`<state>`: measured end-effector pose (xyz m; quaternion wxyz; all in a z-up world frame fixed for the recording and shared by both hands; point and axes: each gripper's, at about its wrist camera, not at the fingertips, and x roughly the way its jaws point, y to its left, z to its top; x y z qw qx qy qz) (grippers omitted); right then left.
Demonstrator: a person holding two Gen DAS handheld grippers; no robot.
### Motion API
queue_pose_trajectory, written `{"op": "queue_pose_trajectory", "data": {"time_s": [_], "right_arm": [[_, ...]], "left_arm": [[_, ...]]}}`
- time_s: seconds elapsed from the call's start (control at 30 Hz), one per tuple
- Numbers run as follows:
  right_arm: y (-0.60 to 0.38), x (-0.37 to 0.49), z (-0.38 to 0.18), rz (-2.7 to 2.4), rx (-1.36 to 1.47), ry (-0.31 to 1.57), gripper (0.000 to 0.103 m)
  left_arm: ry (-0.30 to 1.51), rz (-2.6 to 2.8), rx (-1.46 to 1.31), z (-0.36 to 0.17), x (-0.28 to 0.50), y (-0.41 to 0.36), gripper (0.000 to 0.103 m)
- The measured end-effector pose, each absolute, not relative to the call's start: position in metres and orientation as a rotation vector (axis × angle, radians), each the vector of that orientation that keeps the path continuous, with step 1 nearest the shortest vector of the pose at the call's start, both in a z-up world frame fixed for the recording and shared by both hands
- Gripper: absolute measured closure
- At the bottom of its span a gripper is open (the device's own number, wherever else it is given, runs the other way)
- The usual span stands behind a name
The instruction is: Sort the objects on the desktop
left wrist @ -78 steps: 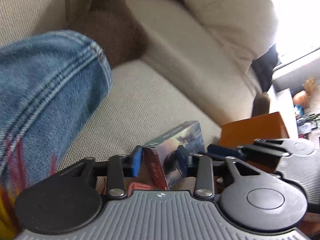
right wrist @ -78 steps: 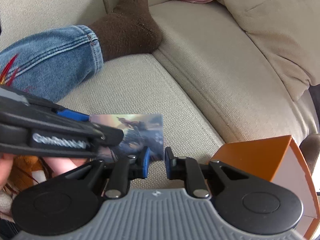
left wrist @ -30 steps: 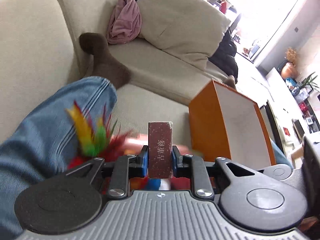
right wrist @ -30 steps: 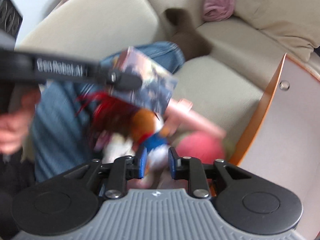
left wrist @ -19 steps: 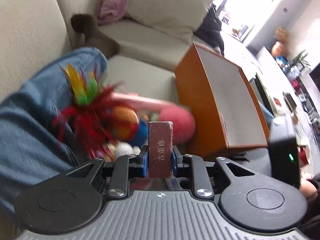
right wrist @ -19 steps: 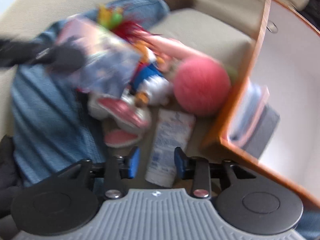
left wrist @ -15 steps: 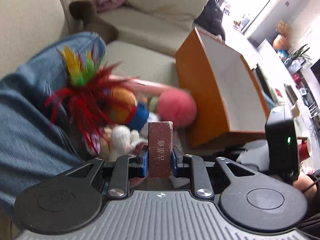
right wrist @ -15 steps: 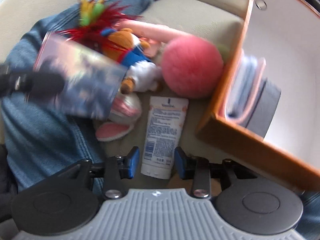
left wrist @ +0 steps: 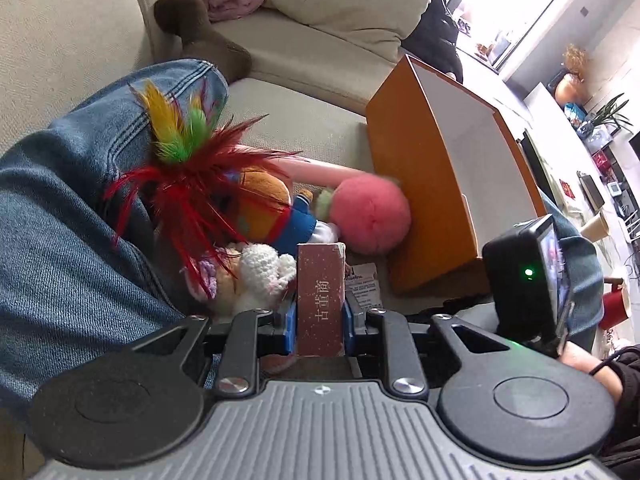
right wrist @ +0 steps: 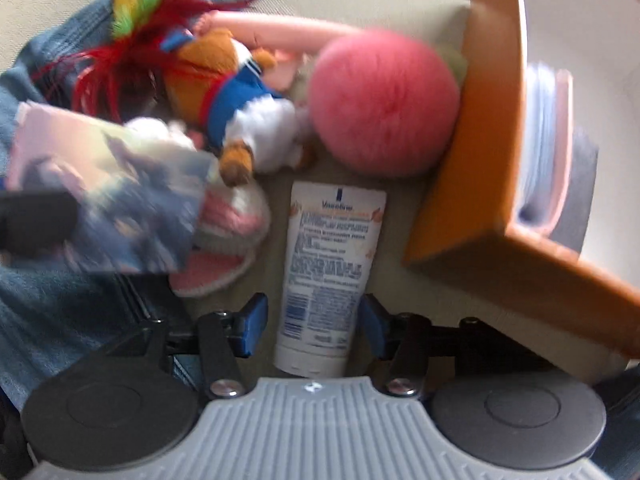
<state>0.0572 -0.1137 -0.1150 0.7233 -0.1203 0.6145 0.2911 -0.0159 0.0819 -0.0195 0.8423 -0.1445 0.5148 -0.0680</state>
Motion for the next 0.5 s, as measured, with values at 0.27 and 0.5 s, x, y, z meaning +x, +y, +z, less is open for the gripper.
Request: {"op": "queue_pose_trajectory", "data": {"time_s": [0.27, 0.5], "right_arm": [[-0.118, 0.068, -0.120, 0.631, -0.198, 1.308, 0.050], [-0.144, 0.052, -0.092, 0.715, -0.164, 1.269, 0.055]], "left_arm": [[1.090, -0.151, -0.320, -0.022, -0.015, 0.084, 0.078], [1.092, -0.155, -0.315, -0.022, -0.016, 0.082, 0.078]]}}
